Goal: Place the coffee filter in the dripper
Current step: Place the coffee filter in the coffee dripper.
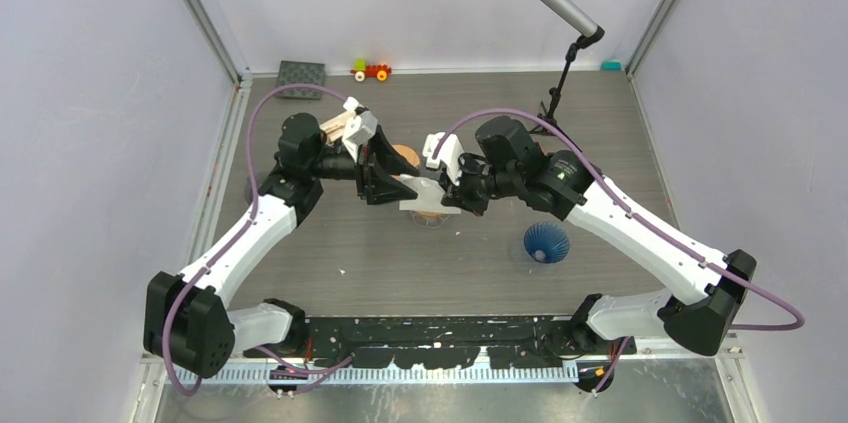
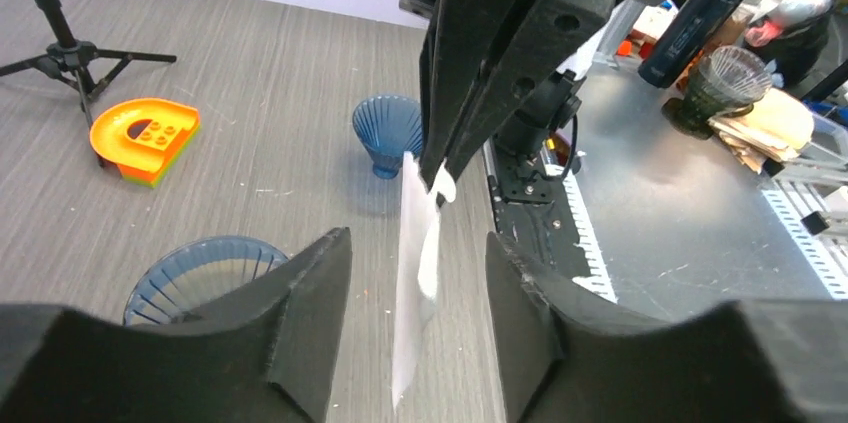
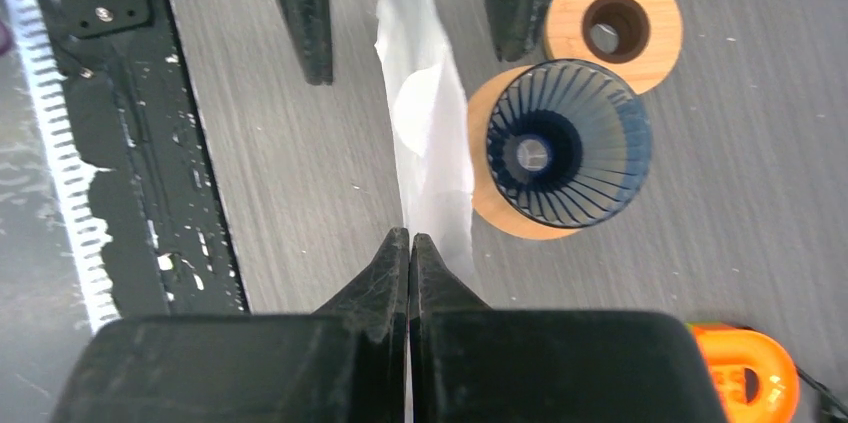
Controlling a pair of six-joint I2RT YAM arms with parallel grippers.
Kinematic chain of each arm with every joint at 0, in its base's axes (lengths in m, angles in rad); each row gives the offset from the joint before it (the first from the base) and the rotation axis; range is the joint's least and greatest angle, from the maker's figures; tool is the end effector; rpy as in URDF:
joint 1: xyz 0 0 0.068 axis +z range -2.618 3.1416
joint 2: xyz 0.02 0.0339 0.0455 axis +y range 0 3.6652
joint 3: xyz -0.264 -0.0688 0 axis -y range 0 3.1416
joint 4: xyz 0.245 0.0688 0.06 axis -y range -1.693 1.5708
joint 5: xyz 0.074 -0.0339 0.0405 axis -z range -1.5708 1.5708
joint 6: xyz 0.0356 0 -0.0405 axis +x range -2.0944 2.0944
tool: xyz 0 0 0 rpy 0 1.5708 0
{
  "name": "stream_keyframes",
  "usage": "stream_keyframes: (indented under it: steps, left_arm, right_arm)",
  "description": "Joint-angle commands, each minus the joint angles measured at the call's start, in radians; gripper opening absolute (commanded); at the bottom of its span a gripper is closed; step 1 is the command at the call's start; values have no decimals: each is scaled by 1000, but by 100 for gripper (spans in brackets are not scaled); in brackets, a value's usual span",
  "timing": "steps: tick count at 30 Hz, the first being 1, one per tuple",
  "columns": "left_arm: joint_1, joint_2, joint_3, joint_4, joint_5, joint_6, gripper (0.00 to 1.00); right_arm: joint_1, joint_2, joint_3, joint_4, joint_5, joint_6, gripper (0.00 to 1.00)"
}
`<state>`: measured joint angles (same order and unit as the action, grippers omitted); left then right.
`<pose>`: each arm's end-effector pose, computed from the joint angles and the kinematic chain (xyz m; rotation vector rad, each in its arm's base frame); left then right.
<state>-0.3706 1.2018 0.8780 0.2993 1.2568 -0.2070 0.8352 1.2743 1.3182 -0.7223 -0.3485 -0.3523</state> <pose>0.2311 -0.1261 0.3366 1.1433 1.3612 -1.4131 0.1713 0.2074 0.3692 -1.4308 1.7774 0.6487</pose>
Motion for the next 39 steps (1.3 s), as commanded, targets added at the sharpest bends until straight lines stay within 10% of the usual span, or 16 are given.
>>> stream_keyframes:
  steps: [1, 17, 39]
  left_arm:
    - [7, -33, 44, -30, -25, -14, 61]
    - [-18, 75, 393, -506, -304, -70, 72]
    - [-115, 162, 361, -568, -290, -44, 73]
  right_arm:
    - [-2, -2, 81, -49, 98, -113, 0]
    - [59, 47, 144, -160, 266, -292, 1]
    - [125, 89, 185, -175, 315, -294, 1]
